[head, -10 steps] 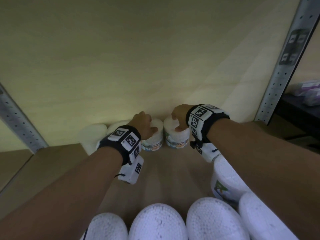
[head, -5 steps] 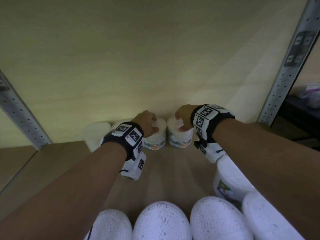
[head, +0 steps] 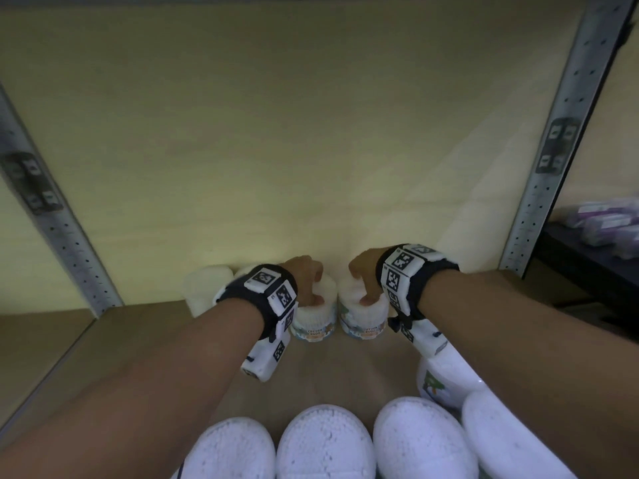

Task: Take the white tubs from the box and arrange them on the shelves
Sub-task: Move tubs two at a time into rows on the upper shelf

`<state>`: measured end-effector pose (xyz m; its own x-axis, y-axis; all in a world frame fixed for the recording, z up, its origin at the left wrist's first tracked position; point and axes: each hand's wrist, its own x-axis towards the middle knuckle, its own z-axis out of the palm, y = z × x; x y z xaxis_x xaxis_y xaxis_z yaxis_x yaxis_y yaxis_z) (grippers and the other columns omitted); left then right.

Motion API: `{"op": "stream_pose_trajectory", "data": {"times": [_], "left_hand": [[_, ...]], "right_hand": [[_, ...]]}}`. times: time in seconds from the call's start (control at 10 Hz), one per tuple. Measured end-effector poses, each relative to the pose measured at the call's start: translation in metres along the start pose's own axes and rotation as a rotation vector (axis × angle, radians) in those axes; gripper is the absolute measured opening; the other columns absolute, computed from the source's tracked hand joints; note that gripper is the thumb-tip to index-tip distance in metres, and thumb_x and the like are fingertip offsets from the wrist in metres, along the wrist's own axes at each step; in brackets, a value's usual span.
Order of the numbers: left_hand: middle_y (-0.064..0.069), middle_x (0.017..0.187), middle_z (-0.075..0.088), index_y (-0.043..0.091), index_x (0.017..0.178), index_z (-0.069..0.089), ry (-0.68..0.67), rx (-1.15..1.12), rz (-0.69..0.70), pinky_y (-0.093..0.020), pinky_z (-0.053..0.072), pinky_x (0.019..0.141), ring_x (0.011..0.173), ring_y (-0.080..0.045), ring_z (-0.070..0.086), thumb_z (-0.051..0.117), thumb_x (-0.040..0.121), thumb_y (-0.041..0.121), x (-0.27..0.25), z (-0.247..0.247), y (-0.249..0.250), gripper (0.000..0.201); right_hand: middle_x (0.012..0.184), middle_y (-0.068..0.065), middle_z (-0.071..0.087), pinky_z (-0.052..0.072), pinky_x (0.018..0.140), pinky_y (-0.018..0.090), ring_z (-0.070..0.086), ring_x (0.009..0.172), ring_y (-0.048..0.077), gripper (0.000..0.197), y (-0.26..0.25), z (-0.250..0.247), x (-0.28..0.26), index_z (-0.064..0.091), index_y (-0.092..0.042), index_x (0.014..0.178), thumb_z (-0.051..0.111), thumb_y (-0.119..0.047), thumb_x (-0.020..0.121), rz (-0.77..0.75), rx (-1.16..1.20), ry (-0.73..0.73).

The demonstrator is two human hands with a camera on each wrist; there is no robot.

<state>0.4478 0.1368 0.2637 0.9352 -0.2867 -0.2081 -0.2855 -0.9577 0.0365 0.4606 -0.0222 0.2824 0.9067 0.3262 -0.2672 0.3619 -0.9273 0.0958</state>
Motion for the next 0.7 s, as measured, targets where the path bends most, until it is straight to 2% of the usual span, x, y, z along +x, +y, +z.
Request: {"op": "stream_pose_trajectory", "data": {"times": [0.1,0.2,0.3,0.4,0.5,0.6,0.7], "left_hand": [[-0.010,0.106,0.045,0.011,0.103,0.047,-0.022,0.041,0.016,-0.027,0.035,0.074,0.089,-0.019,0.045,0.062,0.089,0.034,-0.014,0.000,0.007,0.031],[-0.006,0.100,0.040,0.015,0.097,0.038,-0.030,0.089,0.035,-0.026,0.031,0.073,0.086,-0.016,0.039,0.061,0.090,0.035,-0.029,0.002,0.014,0.031],[-0.014,0.110,0.047,0.011,0.110,0.048,-0.064,0.106,0.044,-0.027,0.031,0.075,0.090,-0.016,0.039,0.061,0.091,0.034,-0.045,0.003,0.024,0.032],[-0.015,0.122,0.049,0.007,0.120,0.049,-0.071,0.109,0.052,-0.034,0.040,0.084,0.105,-0.026,0.051,0.061,0.091,0.032,-0.062,0.001,0.035,0.040],[-0.017,0.129,0.049,0.003,0.126,0.047,-0.053,0.085,0.053,-0.035,0.041,0.087,0.116,-0.031,0.051,0.063,0.090,0.030,-0.076,0.006,0.042,0.048],[-0.017,0.129,0.051,0.002,0.123,0.048,-0.033,0.047,0.051,-0.036,0.042,0.086,0.114,-0.031,0.053,0.064,0.088,0.029,-0.087,0.012,0.044,0.047],[-0.017,0.129,0.052,0.001,0.124,0.048,-0.048,0.041,0.044,-0.037,0.045,0.093,0.115,-0.030,0.053,0.065,0.088,0.028,-0.097,0.015,0.049,0.048]], "right_hand": [[0.131,0.011,0.058,0.046,0.098,0.036,0.056,0.121,0.028,0.052,-0.003,0.009,-0.006,0.058,-0.012,0.129,0.074,-0.028,0.081,0.018,-0.015,-0.044],[0.131,0.011,0.058,0.046,0.098,0.037,0.056,0.121,0.029,0.053,-0.007,0.009,-0.020,0.058,-0.011,0.129,0.074,-0.028,0.081,0.053,-0.026,-0.082],[0.131,0.010,0.058,0.047,0.096,0.038,0.057,0.120,0.029,0.058,-0.016,0.008,-0.041,0.055,-0.012,0.131,0.075,-0.029,0.079,0.114,-0.015,-0.167],[0.143,0.004,0.047,0.049,0.091,0.052,0.055,0.120,0.032,0.122,0.013,0.070,0.054,0.031,-0.037,0.143,0.088,-0.061,0.038,0.169,-0.091,-0.182],[0.139,0.008,0.049,0.048,0.094,0.049,0.054,0.120,0.035,0.108,-0.001,0.060,0.022,0.034,-0.027,0.144,0.088,-0.049,0.053,0.123,-0.059,-0.174],[0.144,0.007,0.044,0.043,0.091,0.059,0.051,0.122,0.038,0.136,0.010,0.088,0.038,0.015,-0.040,0.145,0.084,-0.069,0.031,0.139,-0.092,-0.242],[0.146,0.003,0.041,0.036,0.080,0.071,0.052,0.119,0.040,0.143,0.038,0.169,0.131,0.009,-0.060,0.128,0.065,-0.087,0.000,0.032,-0.066,-0.164]]}}
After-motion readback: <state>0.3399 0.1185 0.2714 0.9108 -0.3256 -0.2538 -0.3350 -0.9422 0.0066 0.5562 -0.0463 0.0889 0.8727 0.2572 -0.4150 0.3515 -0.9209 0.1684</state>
